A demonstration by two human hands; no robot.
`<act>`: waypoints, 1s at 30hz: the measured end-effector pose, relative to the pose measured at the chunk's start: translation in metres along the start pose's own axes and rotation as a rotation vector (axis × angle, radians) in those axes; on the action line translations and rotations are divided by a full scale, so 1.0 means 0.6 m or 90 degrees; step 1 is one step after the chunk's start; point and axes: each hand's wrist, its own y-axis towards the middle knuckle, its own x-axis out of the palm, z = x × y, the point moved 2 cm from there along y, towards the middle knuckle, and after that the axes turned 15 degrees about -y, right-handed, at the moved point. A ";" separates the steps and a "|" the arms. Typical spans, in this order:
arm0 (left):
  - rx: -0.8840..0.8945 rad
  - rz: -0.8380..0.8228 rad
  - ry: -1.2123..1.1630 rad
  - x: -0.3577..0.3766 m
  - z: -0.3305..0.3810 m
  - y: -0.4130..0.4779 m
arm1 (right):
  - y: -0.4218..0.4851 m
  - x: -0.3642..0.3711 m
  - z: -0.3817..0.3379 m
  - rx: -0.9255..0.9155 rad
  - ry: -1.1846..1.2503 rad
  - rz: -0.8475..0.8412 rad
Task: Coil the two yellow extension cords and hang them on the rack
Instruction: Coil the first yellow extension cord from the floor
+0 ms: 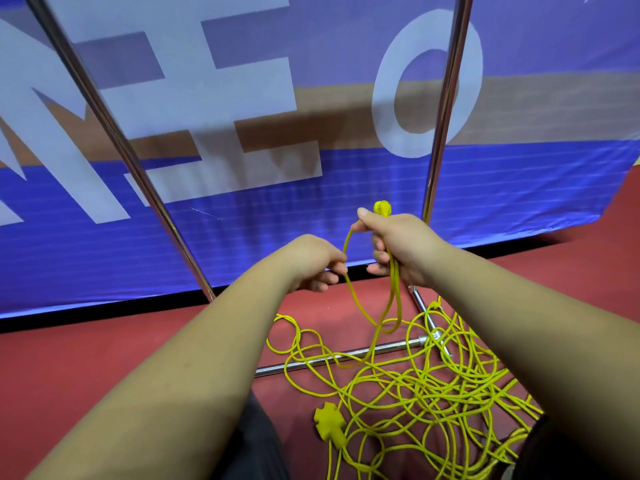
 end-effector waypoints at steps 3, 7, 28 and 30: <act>-0.014 -0.173 0.131 0.018 -0.026 -0.004 | -0.001 -0.010 -0.005 0.009 0.067 0.008; 0.012 -0.347 0.274 0.067 -0.057 -0.010 | -0.008 -0.028 -0.018 0.014 0.107 -0.005; 0.199 -0.276 0.549 0.047 -0.042 -0.009 | 0.002 -0.053 -0.002 -0.008 0.214 0.128; 0.159 -0.280 0.570 0.037 -0.043 -0.016 | 0.006 -0.053 -0.003 0.001 0.230 0.138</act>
